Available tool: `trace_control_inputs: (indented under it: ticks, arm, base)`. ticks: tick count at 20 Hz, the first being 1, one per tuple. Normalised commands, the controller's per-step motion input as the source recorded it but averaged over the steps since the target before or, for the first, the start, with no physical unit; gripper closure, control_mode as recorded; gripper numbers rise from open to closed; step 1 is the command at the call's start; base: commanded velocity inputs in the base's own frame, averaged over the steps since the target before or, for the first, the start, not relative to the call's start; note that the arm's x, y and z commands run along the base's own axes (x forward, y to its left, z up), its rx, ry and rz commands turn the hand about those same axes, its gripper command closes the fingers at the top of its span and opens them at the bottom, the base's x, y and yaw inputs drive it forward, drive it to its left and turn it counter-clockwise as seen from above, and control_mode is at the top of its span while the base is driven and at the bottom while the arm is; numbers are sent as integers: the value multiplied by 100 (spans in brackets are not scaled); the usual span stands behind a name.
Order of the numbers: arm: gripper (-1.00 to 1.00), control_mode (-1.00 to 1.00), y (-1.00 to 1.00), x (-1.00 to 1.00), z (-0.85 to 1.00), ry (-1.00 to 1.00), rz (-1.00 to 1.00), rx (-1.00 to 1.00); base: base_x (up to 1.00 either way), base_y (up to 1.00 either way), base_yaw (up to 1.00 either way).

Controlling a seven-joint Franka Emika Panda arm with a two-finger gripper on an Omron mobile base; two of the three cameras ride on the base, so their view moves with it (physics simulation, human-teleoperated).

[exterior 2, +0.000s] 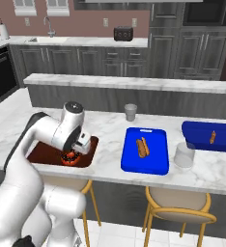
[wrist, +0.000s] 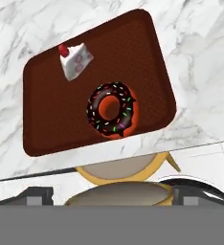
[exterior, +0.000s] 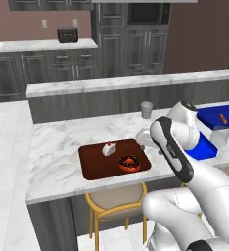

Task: Take the donut and cake from the fridge and place them on the empty tray on the dining counter.

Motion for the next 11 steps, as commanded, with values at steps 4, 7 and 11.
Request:
trace_control_inputs:
  ticks: [4, 7, 11]
  arm:
    - [-100, -100, 0, -100, 100, 10, -1, 0]
    - [-100, -100, 0, -100, 88, -4, 0, -2]
    - [-100, -100, 0, -100, 64, -27, 1, -12]
  base:
    - [0, 0, 0]
    - [0, 0, 0]
    - [0, 0, 0]
